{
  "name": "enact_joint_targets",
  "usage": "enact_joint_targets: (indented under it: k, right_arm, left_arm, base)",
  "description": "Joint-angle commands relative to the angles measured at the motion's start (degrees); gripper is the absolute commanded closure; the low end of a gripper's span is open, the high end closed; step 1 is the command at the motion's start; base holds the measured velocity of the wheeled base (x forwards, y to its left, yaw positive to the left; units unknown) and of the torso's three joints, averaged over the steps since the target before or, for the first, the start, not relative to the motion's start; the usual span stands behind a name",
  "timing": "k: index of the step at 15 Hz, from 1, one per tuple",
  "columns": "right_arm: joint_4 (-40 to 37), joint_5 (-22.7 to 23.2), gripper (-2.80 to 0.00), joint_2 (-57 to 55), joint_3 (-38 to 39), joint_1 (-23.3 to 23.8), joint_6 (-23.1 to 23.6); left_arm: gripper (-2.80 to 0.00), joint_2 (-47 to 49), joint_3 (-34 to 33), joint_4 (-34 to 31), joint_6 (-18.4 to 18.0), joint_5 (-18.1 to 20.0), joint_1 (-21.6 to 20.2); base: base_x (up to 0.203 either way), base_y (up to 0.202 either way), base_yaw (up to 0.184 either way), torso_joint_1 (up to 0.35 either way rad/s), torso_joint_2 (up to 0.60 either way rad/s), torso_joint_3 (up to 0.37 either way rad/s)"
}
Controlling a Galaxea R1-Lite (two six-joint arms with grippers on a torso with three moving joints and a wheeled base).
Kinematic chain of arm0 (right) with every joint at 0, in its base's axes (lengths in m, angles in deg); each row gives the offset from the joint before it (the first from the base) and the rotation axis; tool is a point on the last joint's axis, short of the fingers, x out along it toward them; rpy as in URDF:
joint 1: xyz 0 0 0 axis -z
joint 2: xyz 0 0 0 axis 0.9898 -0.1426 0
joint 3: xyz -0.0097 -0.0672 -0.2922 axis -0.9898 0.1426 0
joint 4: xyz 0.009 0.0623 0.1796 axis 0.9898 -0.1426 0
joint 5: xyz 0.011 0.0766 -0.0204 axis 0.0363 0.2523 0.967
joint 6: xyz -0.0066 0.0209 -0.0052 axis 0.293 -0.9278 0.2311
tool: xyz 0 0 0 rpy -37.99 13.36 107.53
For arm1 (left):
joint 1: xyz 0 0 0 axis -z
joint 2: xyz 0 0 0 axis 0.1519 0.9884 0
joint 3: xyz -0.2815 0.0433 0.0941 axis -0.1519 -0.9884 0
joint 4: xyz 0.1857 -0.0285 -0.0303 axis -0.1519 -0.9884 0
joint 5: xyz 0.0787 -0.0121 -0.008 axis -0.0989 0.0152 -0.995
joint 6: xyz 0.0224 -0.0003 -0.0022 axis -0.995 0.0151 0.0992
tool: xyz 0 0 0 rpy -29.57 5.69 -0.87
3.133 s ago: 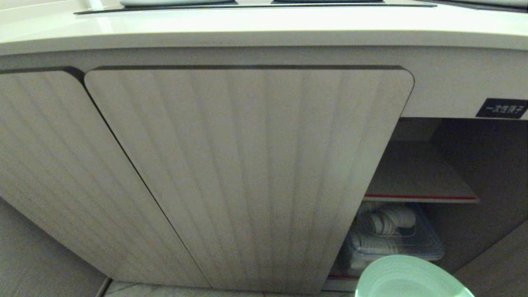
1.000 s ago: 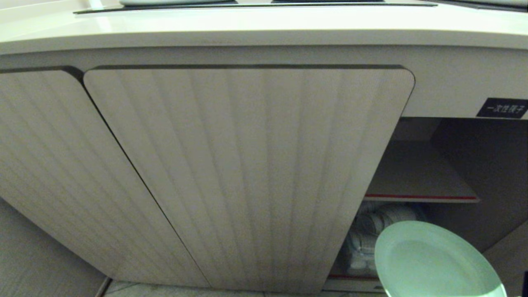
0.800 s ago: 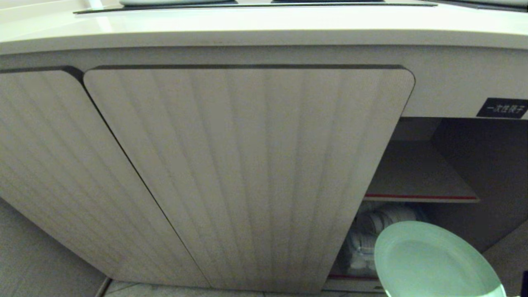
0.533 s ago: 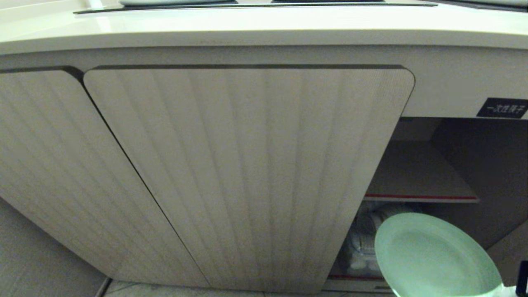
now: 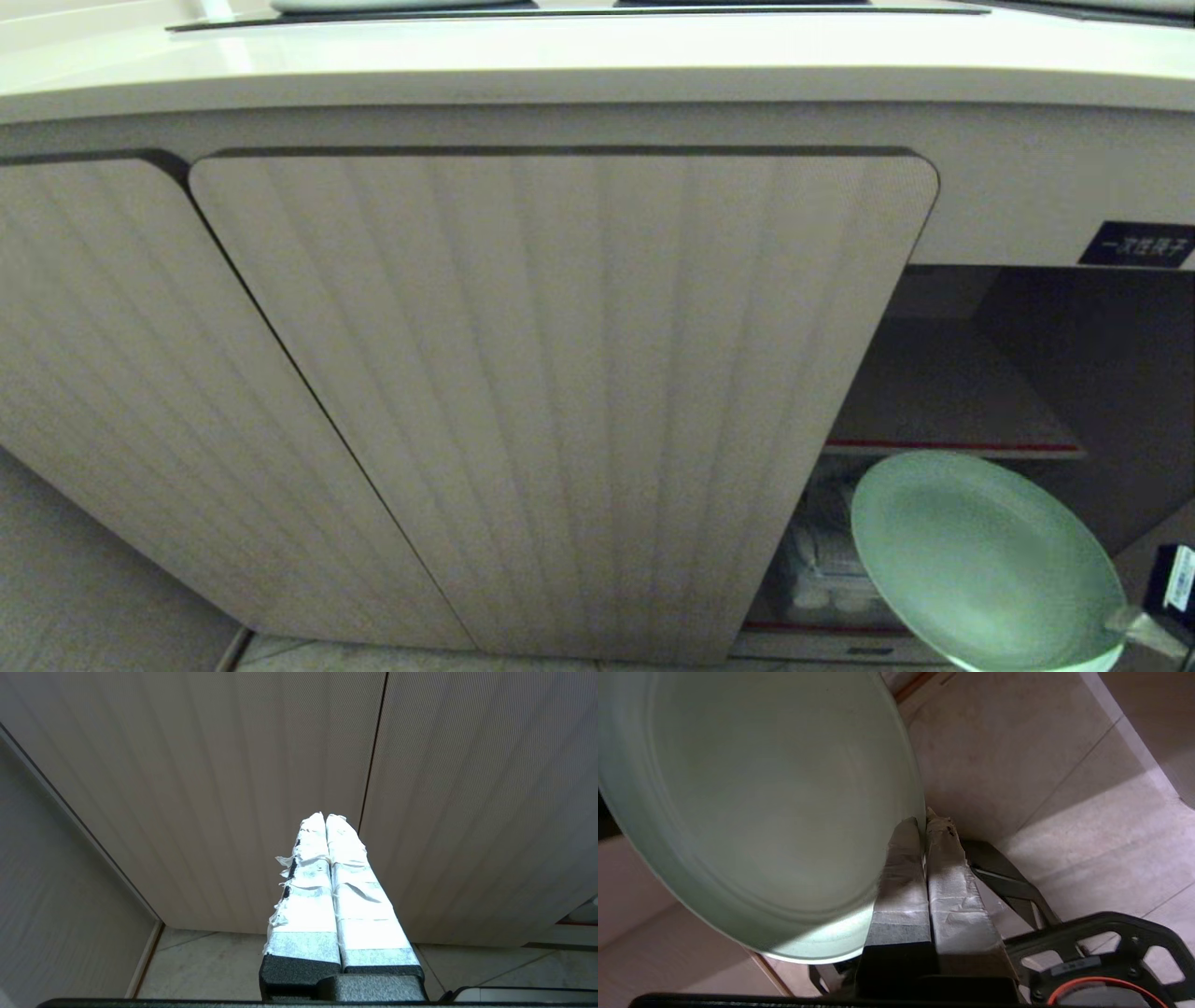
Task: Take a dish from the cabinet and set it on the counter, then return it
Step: Put it back into the cabinet
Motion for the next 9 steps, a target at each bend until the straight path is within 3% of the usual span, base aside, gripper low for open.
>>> enact_joint_targets:
  k: [1,9]
  right_arm:
    - [1.18,0.07,0.0,-2.49,-0.81,0.14,-0.66]
    - [6.3,0.07,0.0,-7.93,-1.29,0.41,-1.03]
  left_arm:
    - [0.0,-0.02,0.0,0.0,0.04,-0.02,0.0]
    - [0.0,-0.02,0.0,0.0,0.04,-0.02,0.0]
  base:
    - [0.0,0.0,0.0,0.0,0.0,0.0]
    - [0.0,0.0,0.0,0.0,0.0,0.0]
